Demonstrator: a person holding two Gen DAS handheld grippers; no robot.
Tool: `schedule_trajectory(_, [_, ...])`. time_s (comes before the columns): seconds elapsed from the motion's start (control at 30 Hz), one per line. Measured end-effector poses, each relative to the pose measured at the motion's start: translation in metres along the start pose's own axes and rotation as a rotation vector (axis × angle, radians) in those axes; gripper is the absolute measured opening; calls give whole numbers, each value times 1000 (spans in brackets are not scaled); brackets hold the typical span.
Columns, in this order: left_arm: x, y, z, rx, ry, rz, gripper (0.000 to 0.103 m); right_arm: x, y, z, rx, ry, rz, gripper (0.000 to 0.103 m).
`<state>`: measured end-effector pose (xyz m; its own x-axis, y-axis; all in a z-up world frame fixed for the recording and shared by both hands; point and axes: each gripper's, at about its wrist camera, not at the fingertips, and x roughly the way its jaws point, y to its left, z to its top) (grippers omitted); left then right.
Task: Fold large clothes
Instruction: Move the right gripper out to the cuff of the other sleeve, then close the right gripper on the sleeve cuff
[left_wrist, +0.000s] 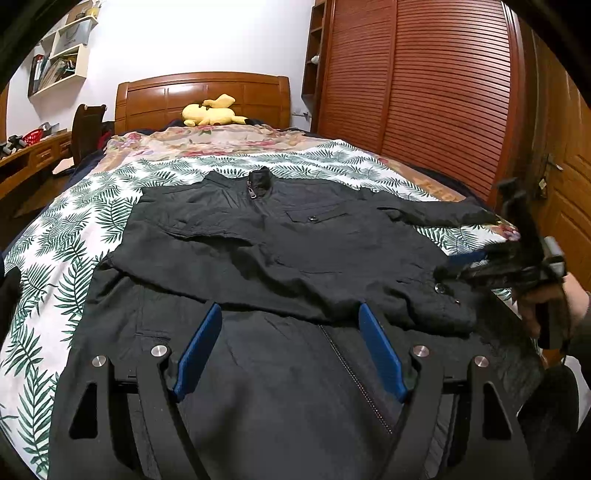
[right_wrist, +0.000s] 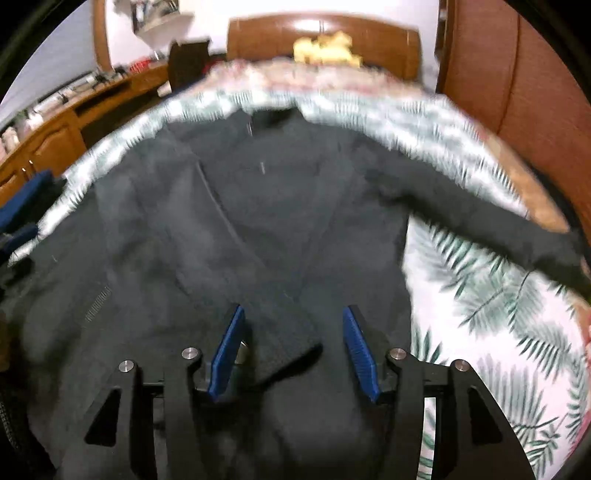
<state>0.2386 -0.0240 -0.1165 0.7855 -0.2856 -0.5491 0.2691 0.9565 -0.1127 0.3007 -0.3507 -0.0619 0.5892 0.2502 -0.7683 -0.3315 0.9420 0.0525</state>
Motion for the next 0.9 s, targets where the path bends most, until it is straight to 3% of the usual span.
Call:
schedule_trajectory(0.03, [1,0,0,1,1,0,77,2,-1,-1,-3,2,39,36])
schedule_trajectory(0.07, [1,-1,0,2,1,1,77,2,-2,0,-13,-7,40,12])
schedule_trajectory(0.17, [4,-1,1,-4,3,-2,77,-10,-11,7,-21,-55,66,6])
schedule_trajectory(0.3, [8,-4,3,-2,6,-7,77,-29,-37,23,19,-138,-14,6])
schedule_trajectory(0.4, [11,-6,5,0,8,-12,77,-19,-52,30,35,-106,-37,16])
schedule_trajectory(0.53, [14,-12,7,3,6,-26,77,-9,-70,46,48,-103,-107,54])
schedule_trajectory(0.6, [15,-16,7,10,5,-32,77,-8,-85,49,78,-110,-144,61])
schedule_trajectory(0.9, [27,-30,10,30,21,-53,77,-12,-213,51,238,-106,-385,61])
